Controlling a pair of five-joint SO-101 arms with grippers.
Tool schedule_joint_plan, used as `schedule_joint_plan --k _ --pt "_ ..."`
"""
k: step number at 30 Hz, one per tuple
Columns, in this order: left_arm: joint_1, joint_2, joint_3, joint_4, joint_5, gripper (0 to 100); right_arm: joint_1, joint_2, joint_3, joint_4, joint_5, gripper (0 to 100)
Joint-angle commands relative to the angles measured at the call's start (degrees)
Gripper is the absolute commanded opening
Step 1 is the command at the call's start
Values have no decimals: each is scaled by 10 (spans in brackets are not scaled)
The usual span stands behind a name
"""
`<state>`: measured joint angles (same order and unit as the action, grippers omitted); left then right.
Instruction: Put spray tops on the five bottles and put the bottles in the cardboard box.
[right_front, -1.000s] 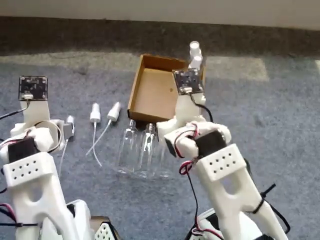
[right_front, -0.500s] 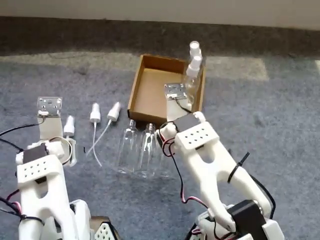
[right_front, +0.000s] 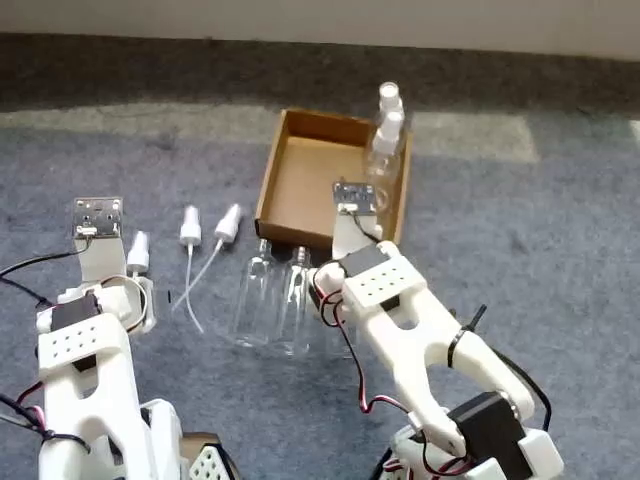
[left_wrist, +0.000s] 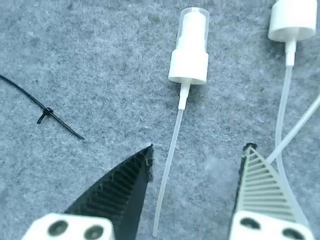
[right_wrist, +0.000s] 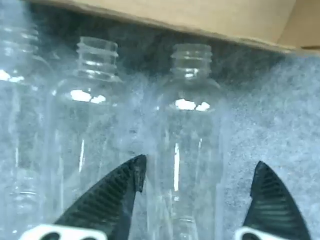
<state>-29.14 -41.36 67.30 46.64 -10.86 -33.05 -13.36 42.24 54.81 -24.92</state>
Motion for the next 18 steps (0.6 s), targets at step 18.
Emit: schedule_joint_plan --k 18 --pt "11 1 6 -26 6 260 159 -11 61 94 320 4"
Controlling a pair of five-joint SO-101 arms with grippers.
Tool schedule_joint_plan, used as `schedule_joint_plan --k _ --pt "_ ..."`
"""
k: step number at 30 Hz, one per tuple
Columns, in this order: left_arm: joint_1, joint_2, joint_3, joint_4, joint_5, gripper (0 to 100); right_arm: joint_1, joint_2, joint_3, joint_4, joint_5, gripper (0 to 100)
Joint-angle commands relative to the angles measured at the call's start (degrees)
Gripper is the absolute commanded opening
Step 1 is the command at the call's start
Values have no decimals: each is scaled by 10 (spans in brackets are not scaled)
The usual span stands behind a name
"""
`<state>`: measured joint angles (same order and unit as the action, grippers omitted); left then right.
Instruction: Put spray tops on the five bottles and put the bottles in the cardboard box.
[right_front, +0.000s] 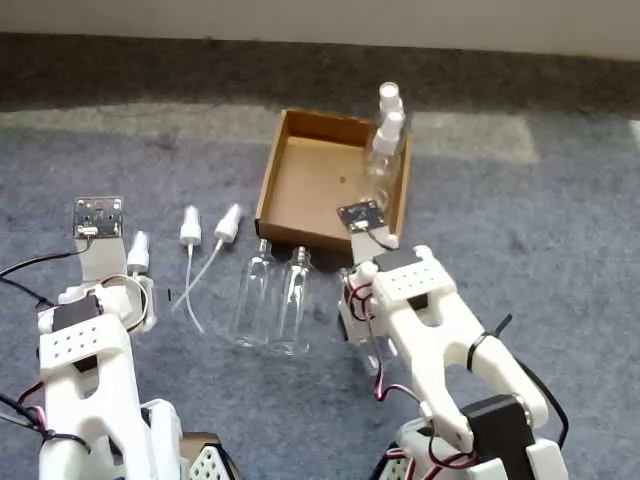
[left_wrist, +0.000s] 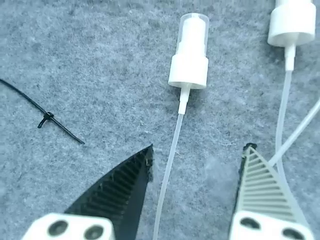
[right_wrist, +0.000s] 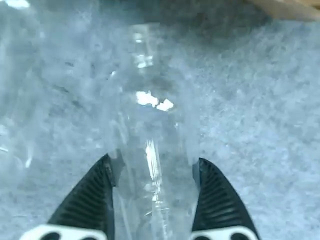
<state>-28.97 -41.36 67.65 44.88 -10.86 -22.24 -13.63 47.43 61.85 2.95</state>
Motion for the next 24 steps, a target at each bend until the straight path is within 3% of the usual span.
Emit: schedule_joint_plan --k 1,6,14,18,24 --pt "9 1 7 -9 6 260 71 -16 10 24 49 4" --pt "7 1 34 -57 5 260 171 -134 53 23 99 4" --pt "8 1 36 -62 4 260 288 -373 173 45 201 4" --pt "8 1 42 -62 4 260 376 -371 175 -30 225 4" --pt "7 1 50 -64 4 260 389 -242 124 -70 225 4"
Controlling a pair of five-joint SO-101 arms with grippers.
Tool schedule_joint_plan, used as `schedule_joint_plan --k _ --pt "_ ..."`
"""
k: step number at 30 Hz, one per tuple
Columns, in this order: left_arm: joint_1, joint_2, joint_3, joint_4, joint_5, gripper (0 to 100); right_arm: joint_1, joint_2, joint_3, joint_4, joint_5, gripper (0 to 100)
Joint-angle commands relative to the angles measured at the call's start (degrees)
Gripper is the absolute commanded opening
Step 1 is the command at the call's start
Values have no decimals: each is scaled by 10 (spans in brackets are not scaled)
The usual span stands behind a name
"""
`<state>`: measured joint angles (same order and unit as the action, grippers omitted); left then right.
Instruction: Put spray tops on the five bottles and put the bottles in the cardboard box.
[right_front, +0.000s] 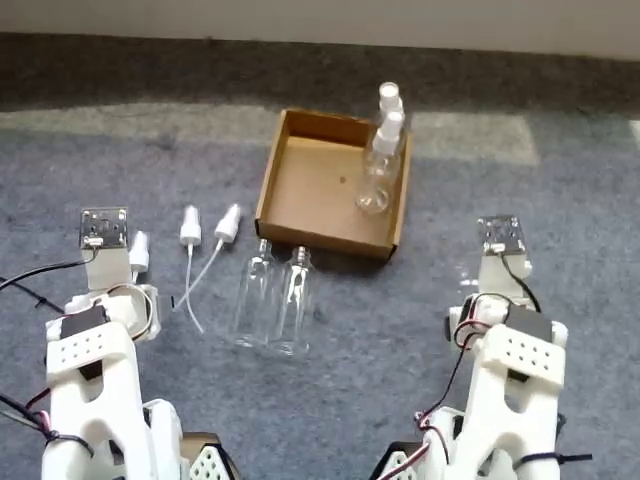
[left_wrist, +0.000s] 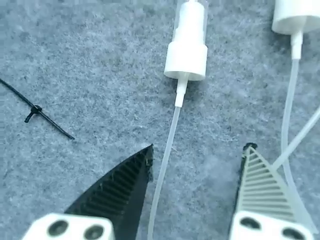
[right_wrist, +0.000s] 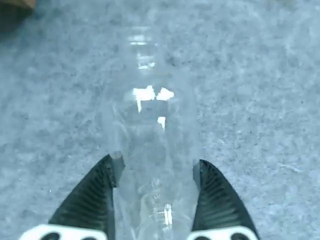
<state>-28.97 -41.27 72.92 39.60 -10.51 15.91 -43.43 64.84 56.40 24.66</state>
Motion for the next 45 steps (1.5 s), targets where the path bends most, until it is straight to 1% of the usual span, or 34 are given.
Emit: schedule_joint_plan --k 1,4,7,10,13,17,20,22,24,33,40,45 --pt "7 0 -3 -11 0 260 7 84 -65 -22 8 4" --pt "7 0 -2 -11 0 260 8 175 -116 -53 7 4" --pt "7 0 -1 -11 0 260 19 268 -177 -61 7 4" --pt "7 0 0 -11 0 260 46 339 -231 -60 7 4" --pt "7 0 0 -11 0 260 78 376 -267 -59 7 4" --pt "7 0 -2 -11 0 260 107 379 -287 -52 4 14" --pt "7 0 -2 -11 0 260 114 380 -289 -23 6 87" --pt "7 0 -1 -11 0 260 114 381 -304 -18 6 143" --pt "7 0 -1 -11 0 260 114 383 -324 -18 6 180" --pt "8 0 0 -11 0 260 109 384 -389 80 6 190" --pt "8 0 0 -11 0 260 109 385 -398 83 13 307" --pt "8 0 0 -11 -1 260 103 383 -398 87 31 308"
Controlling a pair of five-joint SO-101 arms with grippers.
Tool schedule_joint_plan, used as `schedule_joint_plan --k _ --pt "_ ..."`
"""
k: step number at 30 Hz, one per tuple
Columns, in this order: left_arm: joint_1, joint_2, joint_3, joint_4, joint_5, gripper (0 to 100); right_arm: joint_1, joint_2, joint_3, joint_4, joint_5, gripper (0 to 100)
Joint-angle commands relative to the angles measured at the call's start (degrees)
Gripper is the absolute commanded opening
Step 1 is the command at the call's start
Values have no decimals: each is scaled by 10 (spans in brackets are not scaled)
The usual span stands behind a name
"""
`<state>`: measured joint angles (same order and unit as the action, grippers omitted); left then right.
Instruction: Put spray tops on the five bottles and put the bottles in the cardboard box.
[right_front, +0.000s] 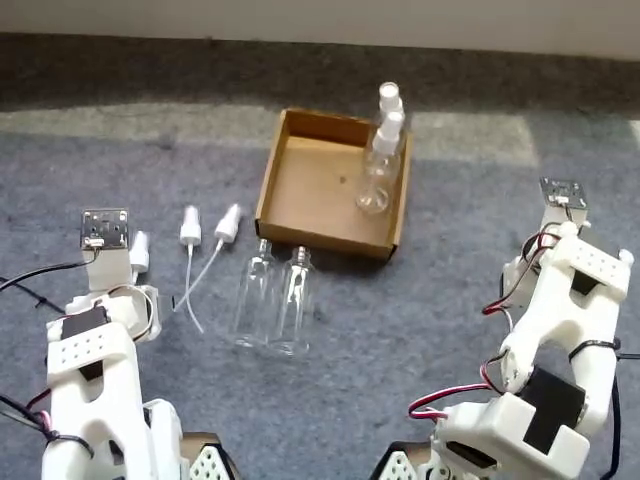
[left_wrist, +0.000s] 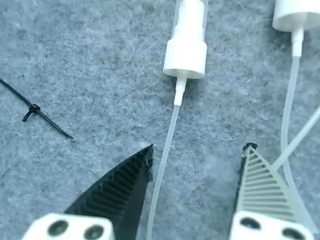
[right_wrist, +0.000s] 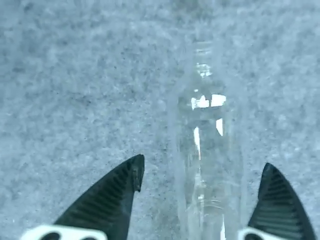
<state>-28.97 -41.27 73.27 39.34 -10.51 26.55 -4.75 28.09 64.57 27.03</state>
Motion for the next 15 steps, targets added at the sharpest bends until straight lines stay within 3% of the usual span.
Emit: schedule_joint_plan --k 1,15 --pt "8 0 -3 -9 -1 260 1 -3 -30 6 7 308" --pt "9 0 -3 -9 -1 260 -8 -2 -36 7 32 309"
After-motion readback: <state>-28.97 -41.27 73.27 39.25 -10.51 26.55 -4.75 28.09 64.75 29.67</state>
